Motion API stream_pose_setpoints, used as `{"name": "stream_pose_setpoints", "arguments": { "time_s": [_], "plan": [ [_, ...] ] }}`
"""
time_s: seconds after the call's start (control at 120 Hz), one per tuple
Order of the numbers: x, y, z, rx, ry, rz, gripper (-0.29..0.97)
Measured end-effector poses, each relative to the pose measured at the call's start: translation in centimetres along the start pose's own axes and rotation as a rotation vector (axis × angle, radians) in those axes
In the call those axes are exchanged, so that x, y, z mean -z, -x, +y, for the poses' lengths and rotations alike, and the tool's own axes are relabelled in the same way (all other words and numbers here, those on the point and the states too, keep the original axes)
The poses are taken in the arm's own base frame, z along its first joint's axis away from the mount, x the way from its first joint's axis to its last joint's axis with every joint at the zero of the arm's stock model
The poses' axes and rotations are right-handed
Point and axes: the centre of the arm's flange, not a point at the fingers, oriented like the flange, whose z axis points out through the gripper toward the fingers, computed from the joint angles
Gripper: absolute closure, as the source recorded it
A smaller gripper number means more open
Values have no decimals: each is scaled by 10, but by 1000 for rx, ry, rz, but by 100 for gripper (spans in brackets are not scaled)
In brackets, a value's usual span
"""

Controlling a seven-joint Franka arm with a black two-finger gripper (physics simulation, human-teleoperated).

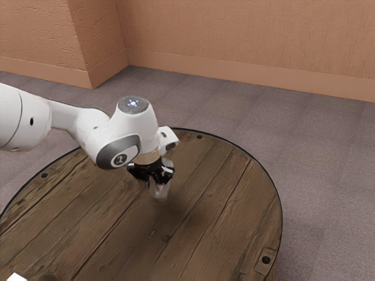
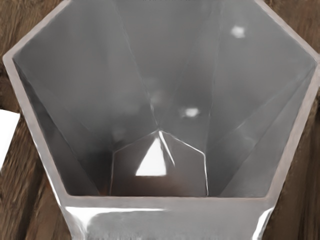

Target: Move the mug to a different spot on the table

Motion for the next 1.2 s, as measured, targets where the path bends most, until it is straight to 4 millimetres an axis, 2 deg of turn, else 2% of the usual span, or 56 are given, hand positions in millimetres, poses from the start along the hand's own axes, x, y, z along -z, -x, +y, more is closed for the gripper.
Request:
{"name": "stream_pose_setpoints", "arguments": {
  "time_s": [0.208,0.492,0.542,0.667,0.725,0.9,1.2],
  "plan": [
    [-1,-15,-26,43,25,77,67],
    [6,26,-94,149,48,56,64],
    [6,31,-94,146,52,52,64],
    [9,42,-71,98,67,53,66],
    [9,44,-67,90,69,52,65],
    [2,40,-91,137,52,42,66],
    [-6,36,-118,173,34,31,69]
  ]
}}
